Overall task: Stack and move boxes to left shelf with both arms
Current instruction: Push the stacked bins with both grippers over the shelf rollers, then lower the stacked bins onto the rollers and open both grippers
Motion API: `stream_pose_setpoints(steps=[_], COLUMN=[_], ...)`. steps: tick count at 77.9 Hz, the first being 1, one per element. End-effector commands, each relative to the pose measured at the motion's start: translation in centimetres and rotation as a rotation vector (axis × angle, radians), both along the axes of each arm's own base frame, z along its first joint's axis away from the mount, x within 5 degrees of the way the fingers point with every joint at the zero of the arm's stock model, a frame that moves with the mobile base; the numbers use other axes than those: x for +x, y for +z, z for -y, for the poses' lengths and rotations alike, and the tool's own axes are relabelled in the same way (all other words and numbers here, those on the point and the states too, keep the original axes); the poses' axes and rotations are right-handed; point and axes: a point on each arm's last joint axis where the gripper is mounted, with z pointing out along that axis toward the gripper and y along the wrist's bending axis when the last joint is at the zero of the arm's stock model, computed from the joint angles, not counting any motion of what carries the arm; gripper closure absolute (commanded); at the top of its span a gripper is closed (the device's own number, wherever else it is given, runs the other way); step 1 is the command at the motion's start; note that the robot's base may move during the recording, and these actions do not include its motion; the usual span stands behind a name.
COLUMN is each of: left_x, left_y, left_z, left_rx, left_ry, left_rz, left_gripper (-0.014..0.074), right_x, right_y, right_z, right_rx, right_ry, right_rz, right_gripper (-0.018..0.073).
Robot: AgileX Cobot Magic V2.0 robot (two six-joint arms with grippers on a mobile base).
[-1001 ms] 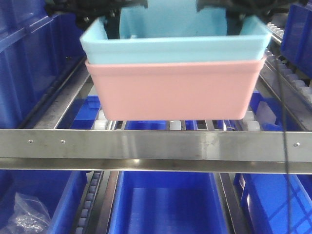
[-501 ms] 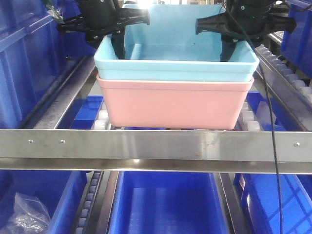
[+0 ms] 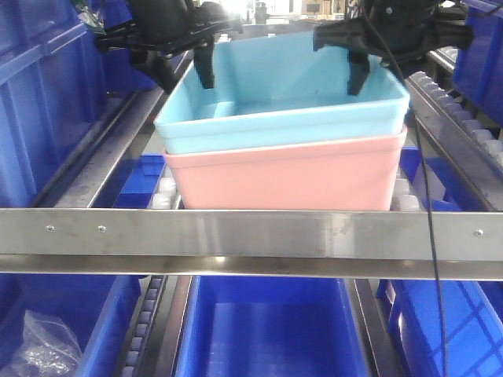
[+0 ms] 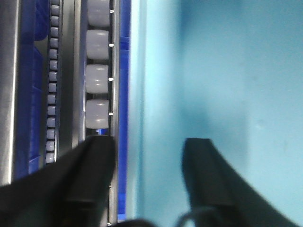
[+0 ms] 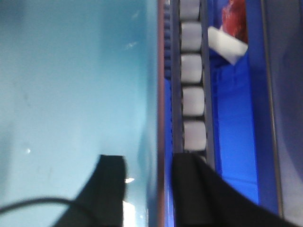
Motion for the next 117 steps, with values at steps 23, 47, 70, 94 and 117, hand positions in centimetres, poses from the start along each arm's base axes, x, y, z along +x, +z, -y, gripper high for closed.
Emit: stream_pose_setpoints(steps=[23,47,70,94,117], left_x=[-1.2,-0.9,-2.9,-4.0,-4.0], left_y=[6.0,6.1,9.5,10.0,9.9], left_z=[-0.7,-1.6,-2.5,-2.7,-2.9], left_rx=[-0.064,-0.009,-0.030,-0.026,0.008], left_ry=[0.002,0.015,0.017,0.010,0.015], left_rz=[0.131,0.157,0.198,0.174,0.175], left_gripper=[0.0505,0.0597,0.0597,0.0597,0.0551], right_x=[-1.6,-1.6,-3.5,-7.2,-7.5], right_y=[7.0,7.8,10.3,11.5,10.7], right_z=[1.0,0.8,1.6,2.0,2.0], right_rx=[0.036,0.045,0.053,0.046,0.044], right_ry=[0.023,0.045,0.029,0.079,0.090], right_rz=[0.204,0.259,0.291,0.325,0.314], right_gripper=[0.0447,0.0503,0.0509,0.0509,0.0509])
